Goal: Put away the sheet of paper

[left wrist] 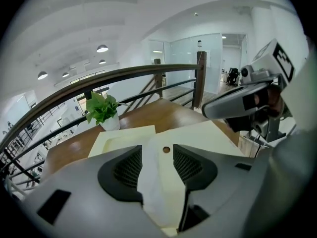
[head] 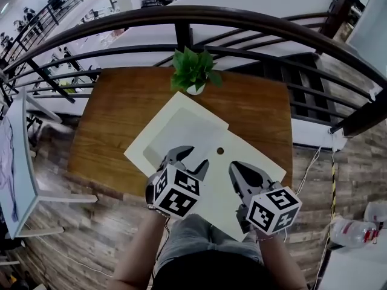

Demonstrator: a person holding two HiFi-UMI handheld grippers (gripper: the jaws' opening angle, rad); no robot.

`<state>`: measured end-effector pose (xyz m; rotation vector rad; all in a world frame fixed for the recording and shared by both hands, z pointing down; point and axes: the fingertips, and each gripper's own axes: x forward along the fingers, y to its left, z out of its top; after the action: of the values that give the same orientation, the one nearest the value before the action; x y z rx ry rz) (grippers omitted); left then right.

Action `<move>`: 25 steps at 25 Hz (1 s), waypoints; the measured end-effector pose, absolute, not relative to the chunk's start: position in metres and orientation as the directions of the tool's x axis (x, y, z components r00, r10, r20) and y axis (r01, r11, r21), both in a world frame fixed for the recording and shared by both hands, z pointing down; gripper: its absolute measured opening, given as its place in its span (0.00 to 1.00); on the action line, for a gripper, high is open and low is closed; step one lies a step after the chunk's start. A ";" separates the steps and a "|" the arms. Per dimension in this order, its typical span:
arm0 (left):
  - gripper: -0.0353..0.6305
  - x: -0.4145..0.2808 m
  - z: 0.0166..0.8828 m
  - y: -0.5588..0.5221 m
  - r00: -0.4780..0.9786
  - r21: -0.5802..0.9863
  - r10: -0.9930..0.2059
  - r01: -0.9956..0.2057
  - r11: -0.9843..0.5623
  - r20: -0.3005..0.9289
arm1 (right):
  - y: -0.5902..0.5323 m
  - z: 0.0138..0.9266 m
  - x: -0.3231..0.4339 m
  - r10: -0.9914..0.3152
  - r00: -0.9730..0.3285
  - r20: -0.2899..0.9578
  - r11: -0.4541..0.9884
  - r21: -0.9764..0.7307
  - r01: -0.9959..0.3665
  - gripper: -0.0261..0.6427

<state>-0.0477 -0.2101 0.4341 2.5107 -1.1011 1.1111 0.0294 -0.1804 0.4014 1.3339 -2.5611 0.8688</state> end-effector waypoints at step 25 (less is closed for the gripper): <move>0.09 -0.061 0.375 -0.155 0.656 0.214 -0.655 -0.749 -0.627 0.376 | -0.155 0.358 -0.001 -0.653 -0.695 0.300 0.605 -0.345 -0.717 0.08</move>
<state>-0.0607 -0.1554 0.3750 2.5243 -1.1125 0.3734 -0.0011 -0.1546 0.3580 1.1528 -2.6840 0.6737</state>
